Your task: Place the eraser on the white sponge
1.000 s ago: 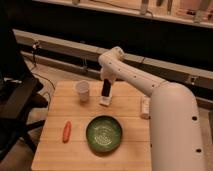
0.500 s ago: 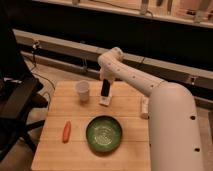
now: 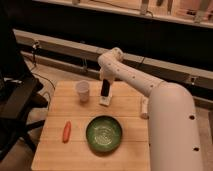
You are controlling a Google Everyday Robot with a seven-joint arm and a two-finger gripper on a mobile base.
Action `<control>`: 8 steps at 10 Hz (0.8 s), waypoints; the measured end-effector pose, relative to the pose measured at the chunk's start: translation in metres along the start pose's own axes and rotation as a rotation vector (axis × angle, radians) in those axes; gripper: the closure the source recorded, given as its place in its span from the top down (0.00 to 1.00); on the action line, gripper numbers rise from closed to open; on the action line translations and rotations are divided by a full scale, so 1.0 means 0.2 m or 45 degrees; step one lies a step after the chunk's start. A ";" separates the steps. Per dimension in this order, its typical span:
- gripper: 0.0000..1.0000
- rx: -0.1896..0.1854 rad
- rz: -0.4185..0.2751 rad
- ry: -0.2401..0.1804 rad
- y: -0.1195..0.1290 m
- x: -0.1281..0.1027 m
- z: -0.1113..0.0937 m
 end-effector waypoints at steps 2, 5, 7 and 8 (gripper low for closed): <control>0.05 0.005 0.012 -0.027 -0.01 -0.04 0.01; 0.30 0.046 0.066 -0.110 0.04 -0.07 0.02; 0.51 0.066 0.069 -0.157 0.03 -0.10 0.04; 0.61 0.066 0.073 -0.173 0.04 -0.11 0.05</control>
